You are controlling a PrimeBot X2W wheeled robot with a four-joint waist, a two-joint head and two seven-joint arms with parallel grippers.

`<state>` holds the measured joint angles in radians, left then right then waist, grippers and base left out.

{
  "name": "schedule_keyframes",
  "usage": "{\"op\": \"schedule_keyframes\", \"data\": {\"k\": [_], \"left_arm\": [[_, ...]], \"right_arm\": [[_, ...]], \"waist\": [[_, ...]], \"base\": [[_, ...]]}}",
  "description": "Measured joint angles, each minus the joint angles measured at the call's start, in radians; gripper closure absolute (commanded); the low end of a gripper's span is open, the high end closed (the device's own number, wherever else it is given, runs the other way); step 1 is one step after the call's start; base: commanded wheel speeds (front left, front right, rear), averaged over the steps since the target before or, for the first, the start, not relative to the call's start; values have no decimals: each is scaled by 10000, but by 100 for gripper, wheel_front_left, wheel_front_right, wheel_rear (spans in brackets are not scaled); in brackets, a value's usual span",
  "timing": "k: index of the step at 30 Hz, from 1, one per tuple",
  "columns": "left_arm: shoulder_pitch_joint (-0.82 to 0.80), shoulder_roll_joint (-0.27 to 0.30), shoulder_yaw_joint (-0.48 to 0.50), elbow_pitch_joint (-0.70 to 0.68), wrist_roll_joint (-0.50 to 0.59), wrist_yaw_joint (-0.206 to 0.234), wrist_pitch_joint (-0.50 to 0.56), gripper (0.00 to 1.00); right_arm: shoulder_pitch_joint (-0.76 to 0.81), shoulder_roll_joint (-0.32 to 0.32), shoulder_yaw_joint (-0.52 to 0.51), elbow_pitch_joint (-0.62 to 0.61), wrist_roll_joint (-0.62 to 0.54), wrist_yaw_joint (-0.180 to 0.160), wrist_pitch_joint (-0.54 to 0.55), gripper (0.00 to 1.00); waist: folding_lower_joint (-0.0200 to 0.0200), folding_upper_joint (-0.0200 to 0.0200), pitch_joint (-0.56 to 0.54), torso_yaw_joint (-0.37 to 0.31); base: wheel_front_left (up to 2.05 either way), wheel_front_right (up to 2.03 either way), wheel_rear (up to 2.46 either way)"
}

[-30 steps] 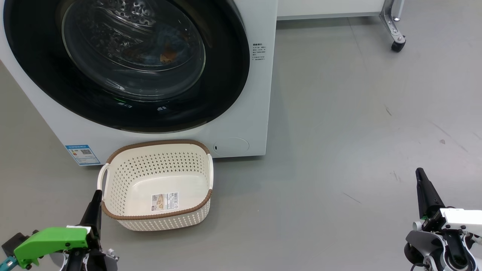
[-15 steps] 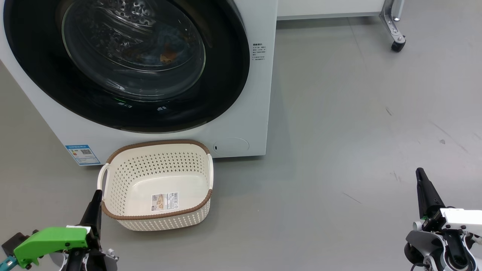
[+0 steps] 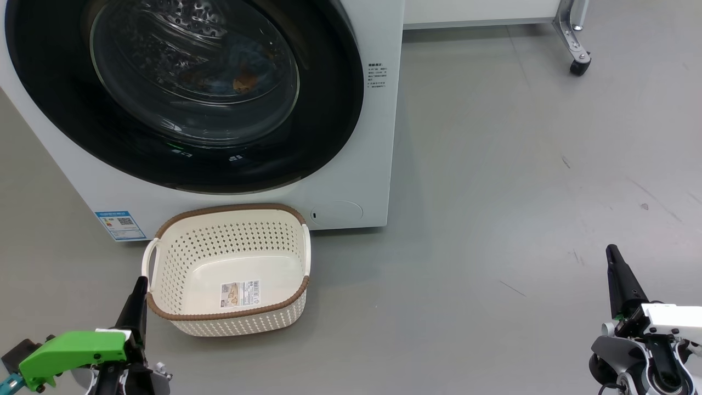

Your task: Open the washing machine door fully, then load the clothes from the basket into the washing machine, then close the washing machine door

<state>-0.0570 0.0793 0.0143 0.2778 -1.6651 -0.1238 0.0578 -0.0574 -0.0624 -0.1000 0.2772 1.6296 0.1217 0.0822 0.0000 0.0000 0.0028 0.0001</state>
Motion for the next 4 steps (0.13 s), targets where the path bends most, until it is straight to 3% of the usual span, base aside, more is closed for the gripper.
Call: {"op": "schedule_keyframes", "data": {"k": [4], "left_arm": [[0, 0, 6, -2, 0, 0, 0, 100]], "right_arm": [[0, 0, -2, -2, 0, 0, 0, 100]], "waist": [[0, 0, 1, 0]], "base": [[0, 0, 0]]}}
